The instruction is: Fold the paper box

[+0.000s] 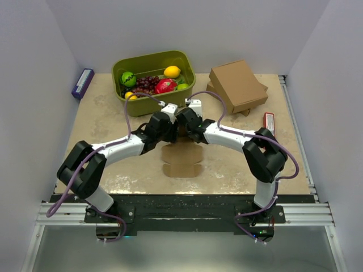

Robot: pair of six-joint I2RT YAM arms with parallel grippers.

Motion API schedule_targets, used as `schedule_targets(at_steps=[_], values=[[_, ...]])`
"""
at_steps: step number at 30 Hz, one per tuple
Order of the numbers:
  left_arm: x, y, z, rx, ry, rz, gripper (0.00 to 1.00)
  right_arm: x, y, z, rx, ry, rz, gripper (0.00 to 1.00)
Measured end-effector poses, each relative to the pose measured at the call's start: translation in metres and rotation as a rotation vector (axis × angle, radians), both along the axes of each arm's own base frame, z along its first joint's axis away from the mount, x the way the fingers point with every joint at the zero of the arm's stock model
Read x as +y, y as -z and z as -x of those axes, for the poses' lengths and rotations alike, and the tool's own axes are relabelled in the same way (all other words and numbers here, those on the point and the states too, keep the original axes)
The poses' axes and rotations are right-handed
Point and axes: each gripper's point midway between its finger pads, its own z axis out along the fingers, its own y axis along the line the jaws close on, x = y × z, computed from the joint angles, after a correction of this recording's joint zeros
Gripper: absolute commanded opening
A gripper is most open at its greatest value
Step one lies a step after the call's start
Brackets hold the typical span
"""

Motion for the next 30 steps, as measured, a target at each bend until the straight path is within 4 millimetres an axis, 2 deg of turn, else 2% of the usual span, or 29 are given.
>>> schedule_targets(at_steps=[2, 6, 11, 15, 22, 26, 28, 29, 30], values=[[-0.006, 0.0, 0.005, 0.013, 0.033, 0.012, 0.74, -0.002, -0.001, -0.002, 0.009, -0.016, 0.004, 0.0], [-0.008, -0.008, 0.017, 0.032, 0.074, 0.02, 0.81, -0.011, -0.001, 0.0, 0.058, -0.057, 0.011, 0.0], [-0.004, -0.037, 0.037, 0.027, 0.146, 0.034, 0.84, -0.033, -0.002, 0.006, 0.167, -0.126, 0.005, 0.0], [-0.005, -0.067, 0.05, -0.003, 0.235, 0.044, 0.85, -0.048, -0.002, 0.015, 0.269, -0.19, 0.035, 0.0], [-0.014, -0.113, 0.044, -0.087, 0.372, -0.002, 0.86, -0.043, -0.012, 0.034, 0.428, -0.363, 0.094, 0.0], [-0.014, -0.116, 0.038, -0.086, 0.401, 0.025, 0.86, -0.04, 0.001, 0.042, 0.541, -0.44, 0.127, 0.0], [-0.009, -0.111, 0.033, -0.063, 0.402, 0.045, 0.86, -0.039, 0.012, 0.044, 0.602, -0.467, 0.146, 0.04], [-0.007, -0.108, 0.031, -0.05, 0.402, 0.053, 0.86, -0.038, 0.016, 0.045, 0.627, -0.479, 0.151, 0.16], [-0.005, -0.104, 0.028, -0.04, 0.399, 0.059, 0.86, -0.037, 0.017, 0.044, 0.644, -0.486, 0.156, 0.22]])
